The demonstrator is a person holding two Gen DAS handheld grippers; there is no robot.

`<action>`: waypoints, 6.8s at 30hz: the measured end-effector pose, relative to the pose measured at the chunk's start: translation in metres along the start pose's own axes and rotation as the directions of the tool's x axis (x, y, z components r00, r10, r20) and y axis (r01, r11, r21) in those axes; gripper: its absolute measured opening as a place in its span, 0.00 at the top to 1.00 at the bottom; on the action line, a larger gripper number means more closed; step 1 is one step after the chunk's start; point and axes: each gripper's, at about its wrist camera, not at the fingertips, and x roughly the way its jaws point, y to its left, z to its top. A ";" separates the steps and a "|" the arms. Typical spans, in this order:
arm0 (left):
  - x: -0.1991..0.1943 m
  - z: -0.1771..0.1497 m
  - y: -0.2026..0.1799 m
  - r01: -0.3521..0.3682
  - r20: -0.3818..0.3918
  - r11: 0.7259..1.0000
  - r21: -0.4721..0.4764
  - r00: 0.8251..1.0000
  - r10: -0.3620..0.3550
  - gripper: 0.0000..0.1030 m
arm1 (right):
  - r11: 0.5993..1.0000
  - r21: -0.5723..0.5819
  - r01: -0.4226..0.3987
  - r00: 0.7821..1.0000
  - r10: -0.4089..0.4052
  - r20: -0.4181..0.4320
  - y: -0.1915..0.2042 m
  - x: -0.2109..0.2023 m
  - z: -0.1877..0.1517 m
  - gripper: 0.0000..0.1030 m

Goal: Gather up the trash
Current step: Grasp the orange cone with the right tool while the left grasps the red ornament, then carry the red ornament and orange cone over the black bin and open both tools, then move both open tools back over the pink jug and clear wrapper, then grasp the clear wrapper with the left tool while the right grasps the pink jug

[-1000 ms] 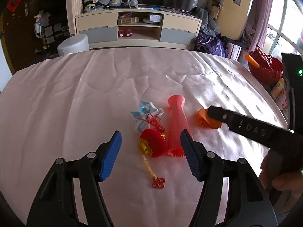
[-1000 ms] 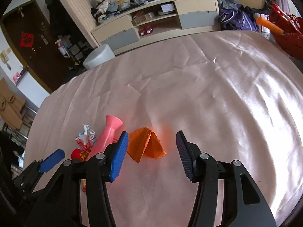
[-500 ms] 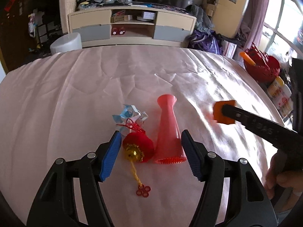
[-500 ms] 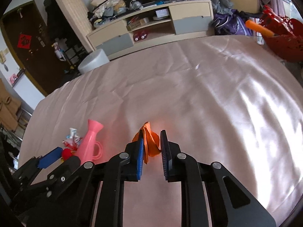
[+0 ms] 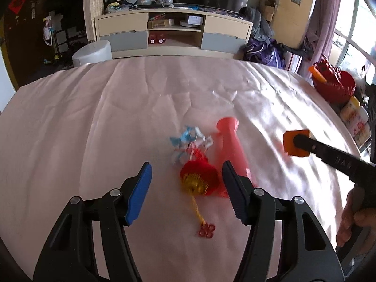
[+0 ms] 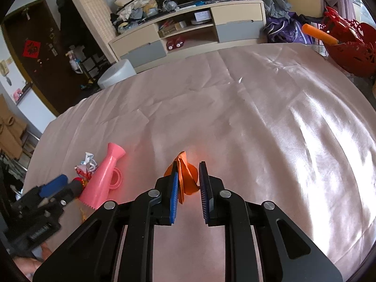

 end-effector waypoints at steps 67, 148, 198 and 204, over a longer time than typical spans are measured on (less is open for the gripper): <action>-0.220 -0.220 -0.049 0.136 0.018 0.991 -0.006 0.991 -0.136 0.67 | 0.982 -0.175 -0.073 0.997 0.071 -0.019 0.053 -0.210 -0.199 0.83; -0.141 -0.105 -0.007 -0.096 0.023 0.995 -0.003 0.995 0.096 0.12 | 0.997 -0.069 0.036 0.998 -0.032 0.059 0.039 -0.134 -0.080 0.09; 0.006 -0.009 -0.032 -0.016 -0.044 0.992 0.123 0.999 0.022 0.90 | 0.988 -0.143 0.062 0.995 -0.072 -0.071 0.047 -0.002 0.005 0.67; -0.057 -0.002 -0.034 -0.030 0.023 0.994 0.105 0.999 0.028 0.90 | 0.986 -0.160 0.036 0.999 -0.038 -0.006 0.062 -0.064 0.007 0.67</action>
